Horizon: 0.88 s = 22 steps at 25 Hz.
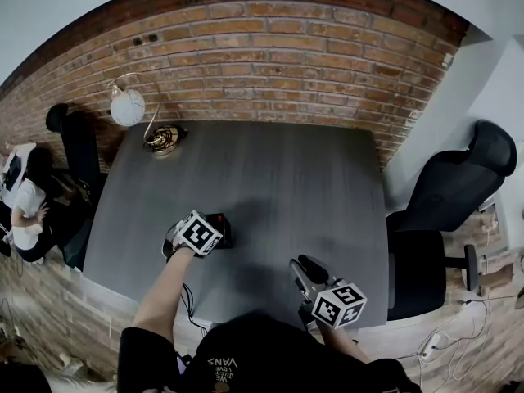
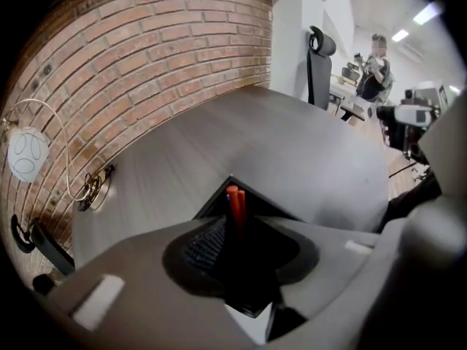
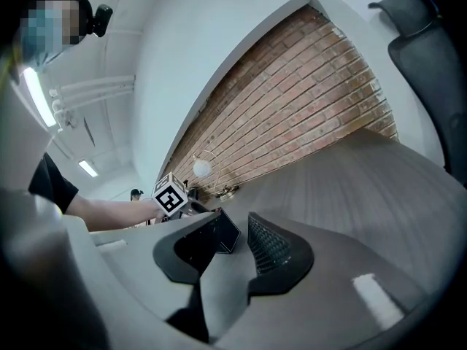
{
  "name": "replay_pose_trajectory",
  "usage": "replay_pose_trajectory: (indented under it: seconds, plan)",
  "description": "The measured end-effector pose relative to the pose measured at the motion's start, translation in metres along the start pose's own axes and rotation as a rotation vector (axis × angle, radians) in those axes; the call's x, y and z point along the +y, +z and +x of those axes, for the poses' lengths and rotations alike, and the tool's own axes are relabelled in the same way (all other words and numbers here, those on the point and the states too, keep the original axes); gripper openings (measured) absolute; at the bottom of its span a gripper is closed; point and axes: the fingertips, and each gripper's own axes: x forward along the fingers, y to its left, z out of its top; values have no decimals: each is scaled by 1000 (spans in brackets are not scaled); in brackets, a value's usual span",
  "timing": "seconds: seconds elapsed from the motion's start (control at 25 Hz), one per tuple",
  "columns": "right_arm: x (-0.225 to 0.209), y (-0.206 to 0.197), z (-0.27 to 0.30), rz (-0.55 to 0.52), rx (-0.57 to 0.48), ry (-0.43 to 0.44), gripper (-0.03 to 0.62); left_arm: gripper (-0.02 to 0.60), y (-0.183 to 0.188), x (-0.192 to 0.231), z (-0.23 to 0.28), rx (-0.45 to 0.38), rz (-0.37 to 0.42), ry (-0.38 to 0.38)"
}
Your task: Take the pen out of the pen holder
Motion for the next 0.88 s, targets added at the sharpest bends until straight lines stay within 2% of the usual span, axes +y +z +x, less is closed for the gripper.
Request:
replay_pose_trajectory:
  seconds: [0.16,0.28,0.48,0.68,0.88]
  plan:
    - [1,0,4,-4,3,-4,91,129,8,1,-2,-8,72,31]
    - [2,0,5,-6,6,-5,91,126,17,-10,2,-60,88,-14]
    - [3,-4,7,1,12,-11,91,120,12,-9,-2,-59,67,14]
    - [8,-6,11,3,16,-10,91,117,15,-4,-10,-115,48,36]
    - [18,-7,19,-7,21,2,91,115,16,-4,-25,-186,34,25]
